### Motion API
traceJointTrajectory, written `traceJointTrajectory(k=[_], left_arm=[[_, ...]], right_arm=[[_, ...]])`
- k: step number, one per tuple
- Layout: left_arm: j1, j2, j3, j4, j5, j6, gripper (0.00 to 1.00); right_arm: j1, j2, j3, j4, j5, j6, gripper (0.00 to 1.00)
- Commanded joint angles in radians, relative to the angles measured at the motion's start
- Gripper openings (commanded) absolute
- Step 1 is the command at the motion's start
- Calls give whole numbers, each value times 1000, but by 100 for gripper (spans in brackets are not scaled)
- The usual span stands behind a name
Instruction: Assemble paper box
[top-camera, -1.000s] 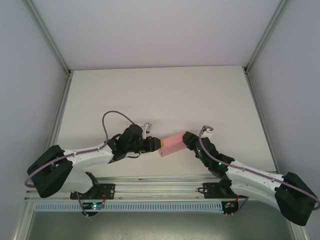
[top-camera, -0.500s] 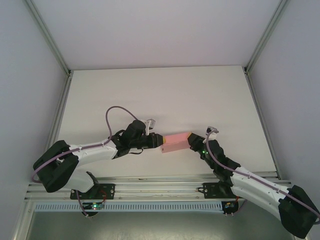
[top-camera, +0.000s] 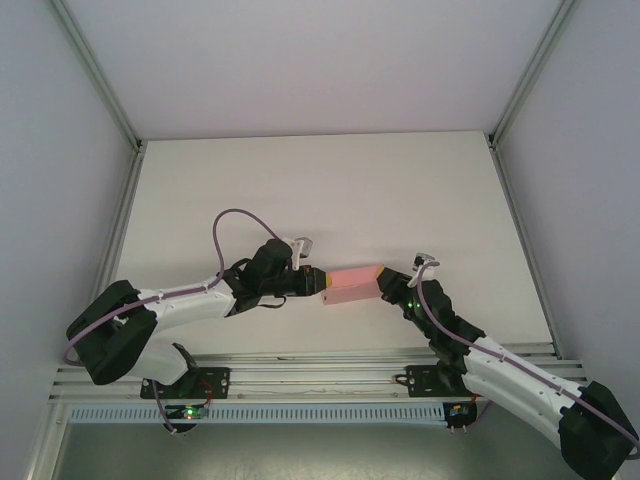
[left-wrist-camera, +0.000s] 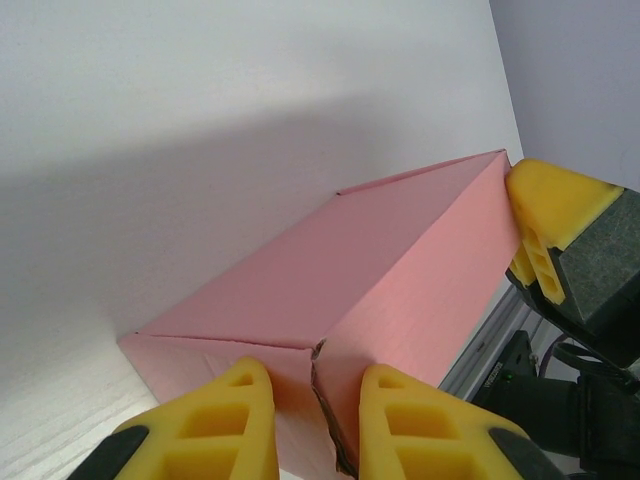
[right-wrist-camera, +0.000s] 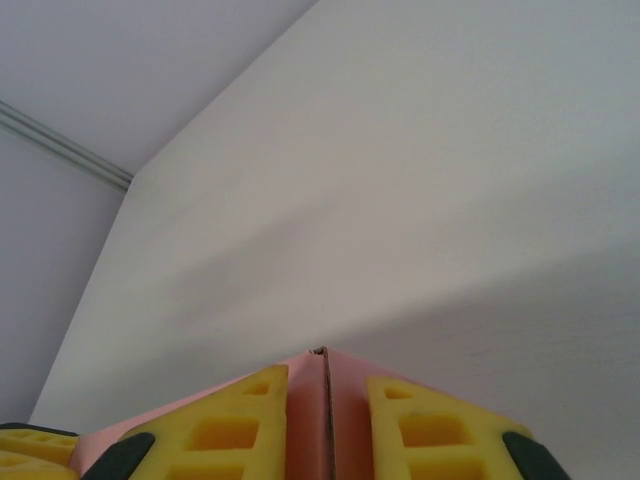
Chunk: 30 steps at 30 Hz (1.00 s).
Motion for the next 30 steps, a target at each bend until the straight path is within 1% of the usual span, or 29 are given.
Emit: traceJointTrajectory(k=[1,4,5,9,11,13,14,15,16,17,18,20,22,23,24,25,27,29,30], left_arm=[[9,69,-49,-226,-141,78,0],[8,45,-40,-241,-139,105,0],[8,39,-33,-243,-122,125,0],[9,33,-2,-267,-134,138,0],[8,41,22,-280,-120,145,0],[6,45,39,-287,-109,149,12],[6,45,44,-286,-102,152,14],[6,45,52,-287,-99,156,21],[7,42,62,-292,-98,162,23],[7,40,73,-301,-100,167,24],[7,36,84,-310,-100,172,29],[7,28,105,-321,-97,188,45],[6,21,131,-343,-102,207,47],[7,16,143,-356,-112,215,51],[7,10,153,-370,-126,222,54],[6,4,163,-380,-138,228,58],[6,-8,179,-393,-148,242,70],[6,-21,191,-412,-158,253,92],[6,-28,198,-422,-164,261,100]], right_arm=[[16,23,-89,-291,-178,-36,0],[14,16,-80,-304,-175,-23,0],[14,11,-73,-314,-173,-23,0],[13,-4,-45,-364,-155,-20,0],[11,-11,-34,-392,-144,-12,0],[11,-18,-22,-405,-139,-7,8],[10,-20,-15,-406,-134,-4,9],[10,-24,-9,-406,-131,-4,11],[11,-24,1,-410,-124,-6,16],[11,-25,11,-412,-118,-6,19],[11,-25,22,-413,-115,-10,20],[11,-22,49,-421,-106,-24,24],[10,-6,81,-428,-93,-53,28],[10,3,99,-434,-84,-51,33],[9,17,115,-433,-80,-60,37],[10,29,130,-432,-79,-68,38],[8,56,160,-432,-73,-73,43],[7,73,181,-432,-65,-79,46],[8,79,190,-433,-60,-80,49]])
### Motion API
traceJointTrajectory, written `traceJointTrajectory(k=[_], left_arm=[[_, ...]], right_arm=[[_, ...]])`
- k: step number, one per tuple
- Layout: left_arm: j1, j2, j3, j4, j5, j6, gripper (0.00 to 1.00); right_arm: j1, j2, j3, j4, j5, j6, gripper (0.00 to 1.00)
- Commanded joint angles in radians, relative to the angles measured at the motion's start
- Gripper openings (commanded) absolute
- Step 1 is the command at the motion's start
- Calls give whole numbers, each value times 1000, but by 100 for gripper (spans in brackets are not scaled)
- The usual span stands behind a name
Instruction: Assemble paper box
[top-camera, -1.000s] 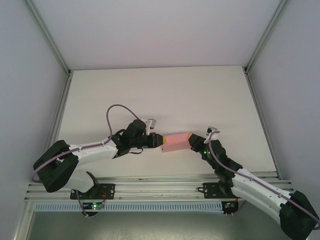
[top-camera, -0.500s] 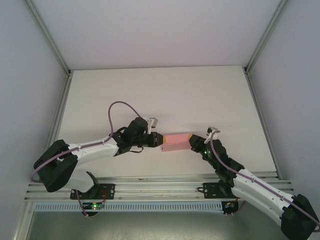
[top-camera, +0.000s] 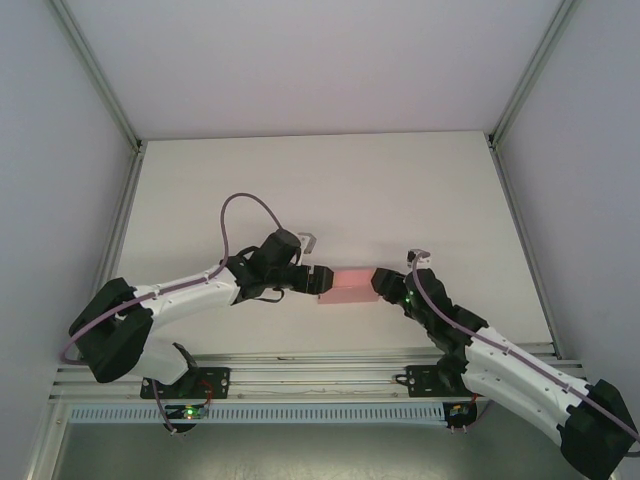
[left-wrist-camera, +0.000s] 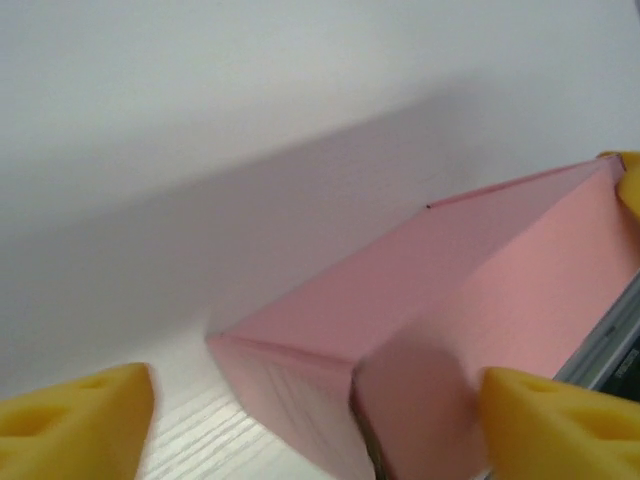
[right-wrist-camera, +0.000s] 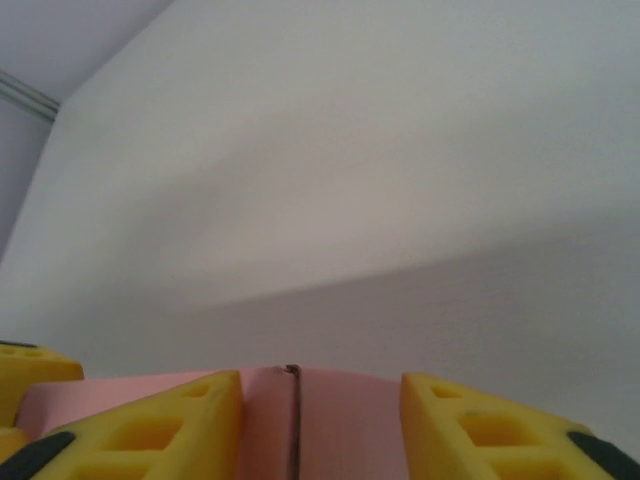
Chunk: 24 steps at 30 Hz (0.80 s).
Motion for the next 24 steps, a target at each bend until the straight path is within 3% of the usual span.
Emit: traceJointTrajectory(k=[1,9,10,11,16,18,24], left_arm=[[6,-35,40,-96,-54,51,100],[8,-118,107,-202,-179,101,100],[8,-129,119,-221,-207,105,100],[8,-142,132,-245,-243,109,100],[24,-210,159,-347,-471,90,100],[58,-240,153,-377,-506,69,100],[190,-327,113,-457,-549,25,100]], right_arm=[[8,29,21,-123,-22,-38,52],[3,-18,68,-150,10,-85,73],[0,-25,77,-156,11,-94,81],[-2,-32,88,-161,14,-108,98],[-8,-46,149,-162,7,-233,99],[-12,-37,181,-157,-13,-305,98],[-14,83,333,-198,-320,-657,98]])
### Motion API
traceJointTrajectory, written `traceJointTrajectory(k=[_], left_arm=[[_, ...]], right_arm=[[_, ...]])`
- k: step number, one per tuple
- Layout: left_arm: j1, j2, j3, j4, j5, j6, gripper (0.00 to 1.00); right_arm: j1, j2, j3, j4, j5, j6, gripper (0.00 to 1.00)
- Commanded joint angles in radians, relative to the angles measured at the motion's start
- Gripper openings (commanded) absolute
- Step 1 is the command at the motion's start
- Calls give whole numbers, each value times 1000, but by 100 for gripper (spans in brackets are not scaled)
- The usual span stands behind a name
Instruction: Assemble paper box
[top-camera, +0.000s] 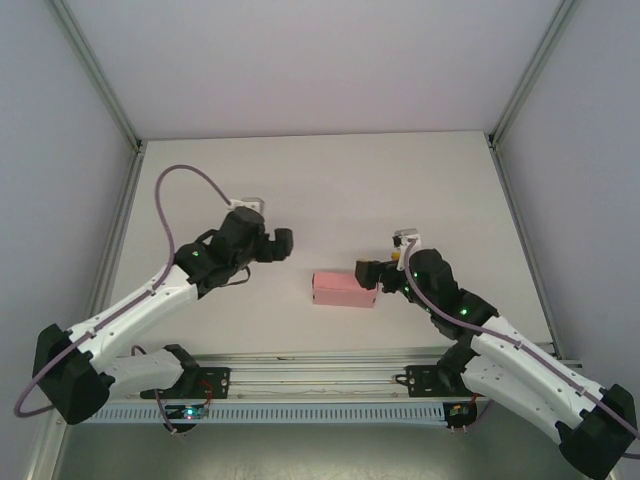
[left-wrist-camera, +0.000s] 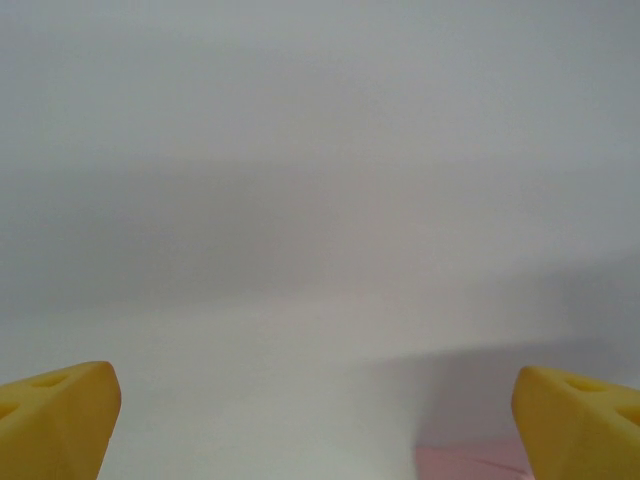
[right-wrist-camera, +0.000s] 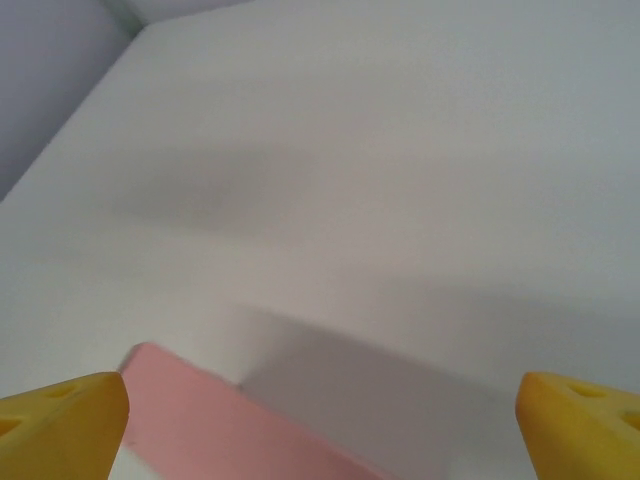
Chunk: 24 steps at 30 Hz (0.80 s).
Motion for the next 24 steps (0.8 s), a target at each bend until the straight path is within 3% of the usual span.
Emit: traceJointTrajectory(k=[1,3,8,13,20,24], left_arm=[[46,-52,-30,-105,-114,-30,100],[64,-83,-51,-115,-125,-27,100],[101,-157,-109,-111,-128,-25,100],[121,-183,-142,-111,-121,-19,100],[128,-183,-163,-116,-112,-5,100],[128,-187,-174,-111,-98,2,100]], right_arm=[[-1,89,111,-81,-222,-271,98],[24,166,182,-177,-283,-403,98],[110,405,350,-403,-150,-707,99],[140,593,473,-510,-183,-927,98],[149,730,540,-568,-133,-996,98],[160,787,568,-611,-78,-1006,90]])
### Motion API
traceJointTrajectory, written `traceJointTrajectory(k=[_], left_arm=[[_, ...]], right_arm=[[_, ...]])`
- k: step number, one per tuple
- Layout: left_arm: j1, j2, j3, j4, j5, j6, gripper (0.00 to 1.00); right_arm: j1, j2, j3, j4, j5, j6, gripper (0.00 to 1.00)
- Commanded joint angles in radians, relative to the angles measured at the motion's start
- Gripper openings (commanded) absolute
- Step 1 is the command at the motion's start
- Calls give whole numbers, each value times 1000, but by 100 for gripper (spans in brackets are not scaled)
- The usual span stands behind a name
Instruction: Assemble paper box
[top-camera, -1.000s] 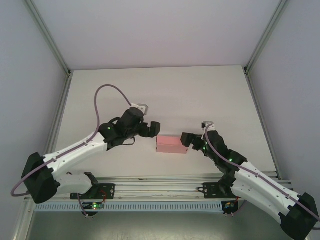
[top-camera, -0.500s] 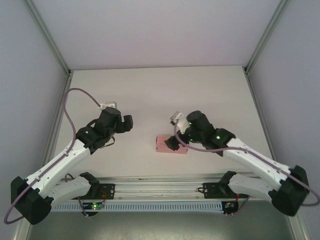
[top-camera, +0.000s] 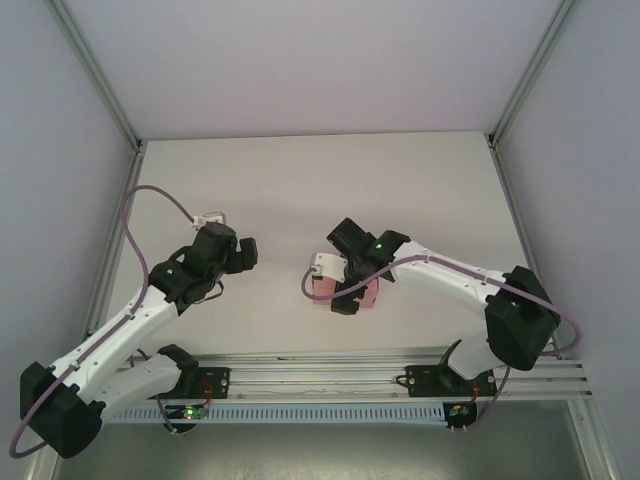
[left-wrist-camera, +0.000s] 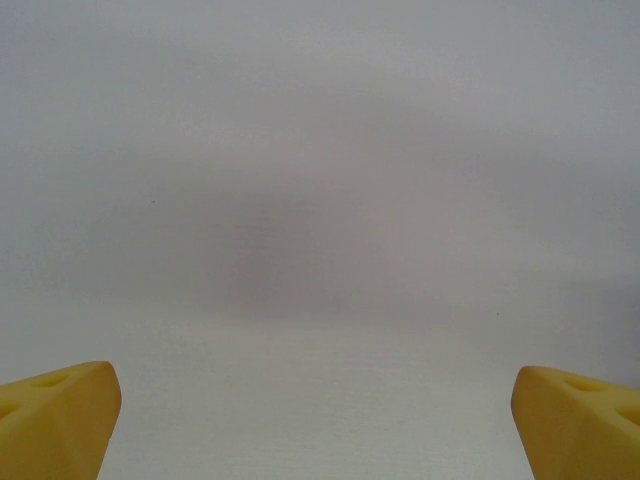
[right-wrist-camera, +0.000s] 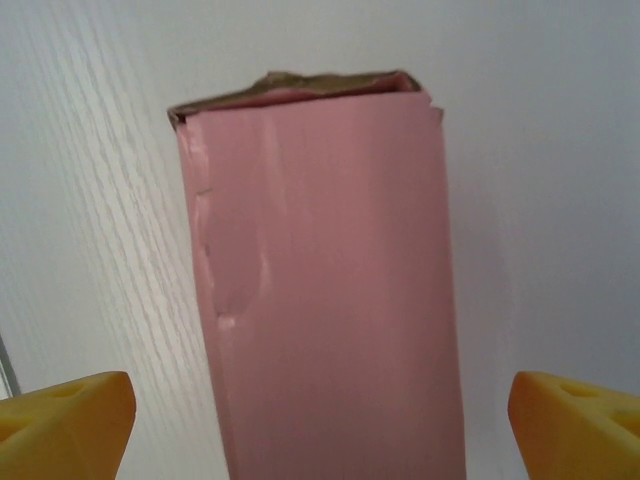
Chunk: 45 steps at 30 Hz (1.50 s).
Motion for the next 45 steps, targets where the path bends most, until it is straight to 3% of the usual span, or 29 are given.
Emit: traceJointTrajectory(k=[1,7,15,18,21,24,27,30,37,42,45], left_arm=[[15,-17,-16,-22,-2,11,100],[15,-40,-30,-26,2,8,100],[16,-72,-47,-9,46,10,100],[15,-79,-47,-14,43,6,100],[16,-84,-47,-14,49,5,100],[16,-93,-49,-14,45,4,100],[16,-98,-51,-14,35,1,100],[15,-105,-56,-17,29,-3,100],[16,-116,-70,-26,25,-23,100],[15,-127,-74,-29,29,-29,100],[16,-128,-73,-32,34,-31,100]], right_arm=[[20,44,44,-80,66,-49,86],[22,99,66,-102,83,-58,73],[27,151,103,-144,94,-81,42],[33,136,100,-111,162,-58,31],[51,109,100,-83,256,-40,29],[85,70,84,0,441,-30,28],[123,28,51,128,616,-67,27],[154,-17,-36,375,738,-181,32],[150,17,-250,943,754,-478,30],[135,158,-284,1197,797,-594,31],[130,234,-270,1217,824,-610,33]])
